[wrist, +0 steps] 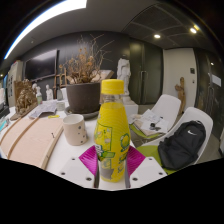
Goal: Pour water
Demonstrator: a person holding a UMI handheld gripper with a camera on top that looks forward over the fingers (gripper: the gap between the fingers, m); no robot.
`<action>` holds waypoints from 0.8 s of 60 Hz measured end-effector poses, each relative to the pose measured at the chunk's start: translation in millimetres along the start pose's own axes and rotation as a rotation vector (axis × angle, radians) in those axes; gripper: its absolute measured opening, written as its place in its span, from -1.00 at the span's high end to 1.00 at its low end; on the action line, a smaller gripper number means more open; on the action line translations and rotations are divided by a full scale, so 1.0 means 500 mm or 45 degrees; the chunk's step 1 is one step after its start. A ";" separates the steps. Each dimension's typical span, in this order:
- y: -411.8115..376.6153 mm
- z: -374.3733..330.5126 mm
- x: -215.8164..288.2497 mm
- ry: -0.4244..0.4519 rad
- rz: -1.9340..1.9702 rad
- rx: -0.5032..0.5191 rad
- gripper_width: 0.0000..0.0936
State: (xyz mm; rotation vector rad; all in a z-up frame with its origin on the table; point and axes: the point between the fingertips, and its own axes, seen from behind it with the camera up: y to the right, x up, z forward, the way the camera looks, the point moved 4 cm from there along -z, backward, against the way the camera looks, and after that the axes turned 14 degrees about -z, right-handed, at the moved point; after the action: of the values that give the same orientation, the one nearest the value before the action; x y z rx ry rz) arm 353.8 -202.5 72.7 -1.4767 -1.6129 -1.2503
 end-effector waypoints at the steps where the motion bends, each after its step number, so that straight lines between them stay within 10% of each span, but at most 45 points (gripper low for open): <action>1: 0.001 0.001 0.001 -0.001 0.002 -0.003 0.27; 48: 0.117 0.155 0.260 0.006 -1.179 -0.326 0.34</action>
State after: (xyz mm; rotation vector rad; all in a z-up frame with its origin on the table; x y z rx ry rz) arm 397.9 -84.7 175.2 -0.8201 -2.3031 -1.9931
